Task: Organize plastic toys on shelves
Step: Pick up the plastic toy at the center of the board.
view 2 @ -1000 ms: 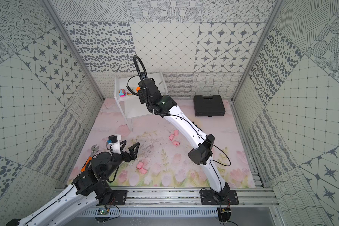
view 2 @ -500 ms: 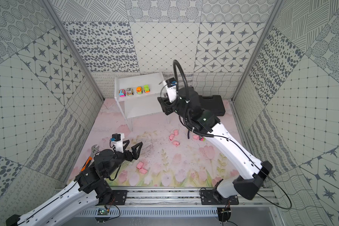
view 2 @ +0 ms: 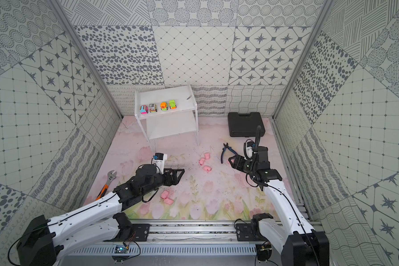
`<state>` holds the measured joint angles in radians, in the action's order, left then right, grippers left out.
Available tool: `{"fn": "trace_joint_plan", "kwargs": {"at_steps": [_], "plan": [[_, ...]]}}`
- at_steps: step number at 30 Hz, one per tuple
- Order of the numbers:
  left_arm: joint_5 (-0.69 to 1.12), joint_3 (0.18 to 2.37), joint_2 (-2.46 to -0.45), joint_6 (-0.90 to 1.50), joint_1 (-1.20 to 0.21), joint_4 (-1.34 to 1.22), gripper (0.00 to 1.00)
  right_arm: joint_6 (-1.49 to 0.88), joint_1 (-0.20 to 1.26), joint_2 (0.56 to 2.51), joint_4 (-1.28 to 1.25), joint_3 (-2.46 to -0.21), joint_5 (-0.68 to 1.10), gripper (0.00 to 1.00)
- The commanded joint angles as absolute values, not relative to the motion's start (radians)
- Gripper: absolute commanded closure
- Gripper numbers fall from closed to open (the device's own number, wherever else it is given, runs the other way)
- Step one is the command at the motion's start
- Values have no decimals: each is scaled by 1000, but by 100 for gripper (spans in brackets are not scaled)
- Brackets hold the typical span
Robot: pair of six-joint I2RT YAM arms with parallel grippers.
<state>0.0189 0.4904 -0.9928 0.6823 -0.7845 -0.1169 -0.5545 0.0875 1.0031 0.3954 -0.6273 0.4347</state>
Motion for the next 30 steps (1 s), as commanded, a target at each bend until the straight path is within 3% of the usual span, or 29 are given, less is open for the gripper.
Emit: {"fn": "trace_joint_plan", "kwargs": {"at_steps": [1,9,17,30], "plan": [[199,571,-1129,862,-782,-221,7,-676,61,1034,293,-608,495,44],[136,555,-1141,962,-787,-224,8,-510,34,1176,272,-673,261,41],[54,472,-1034,1008,-788,-208,9,-334,22,1437,304,-810,200,41],[1,451,-1008,978,-788,-228,8,-175,24,1661,395,-956,212,40]]}}
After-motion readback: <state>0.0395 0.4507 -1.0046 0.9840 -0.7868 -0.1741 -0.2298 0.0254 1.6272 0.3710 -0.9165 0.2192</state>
